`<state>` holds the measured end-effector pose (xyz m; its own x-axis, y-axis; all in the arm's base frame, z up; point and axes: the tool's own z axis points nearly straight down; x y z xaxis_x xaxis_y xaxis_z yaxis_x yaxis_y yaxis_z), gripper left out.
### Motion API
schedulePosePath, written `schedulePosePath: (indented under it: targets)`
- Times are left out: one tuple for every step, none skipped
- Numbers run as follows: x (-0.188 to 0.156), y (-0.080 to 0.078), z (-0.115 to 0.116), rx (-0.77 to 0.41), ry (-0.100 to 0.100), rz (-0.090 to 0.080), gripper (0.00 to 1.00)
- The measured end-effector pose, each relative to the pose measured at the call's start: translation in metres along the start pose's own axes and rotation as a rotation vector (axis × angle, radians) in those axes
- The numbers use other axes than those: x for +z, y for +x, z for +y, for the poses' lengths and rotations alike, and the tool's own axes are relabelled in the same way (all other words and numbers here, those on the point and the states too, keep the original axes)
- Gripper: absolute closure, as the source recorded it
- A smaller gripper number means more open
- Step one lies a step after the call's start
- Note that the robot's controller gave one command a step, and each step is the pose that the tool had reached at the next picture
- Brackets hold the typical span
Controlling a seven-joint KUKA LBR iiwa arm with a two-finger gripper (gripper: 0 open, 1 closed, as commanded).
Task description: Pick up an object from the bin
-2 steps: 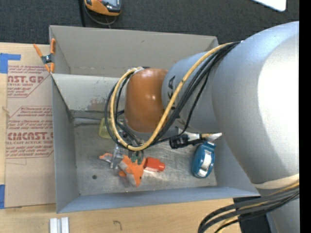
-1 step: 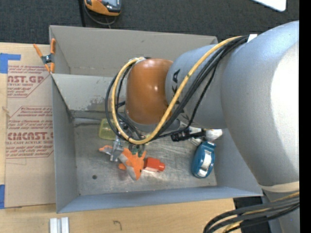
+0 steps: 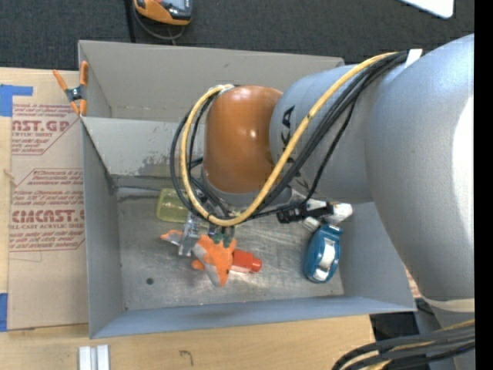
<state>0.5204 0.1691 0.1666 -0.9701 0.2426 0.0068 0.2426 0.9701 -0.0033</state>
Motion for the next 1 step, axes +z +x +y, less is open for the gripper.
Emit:
schedulePosePath:
  targets:
    - [-0.0504, -0.0024, 0.0041, 0.002, -0.005, -0.008, 1.0]
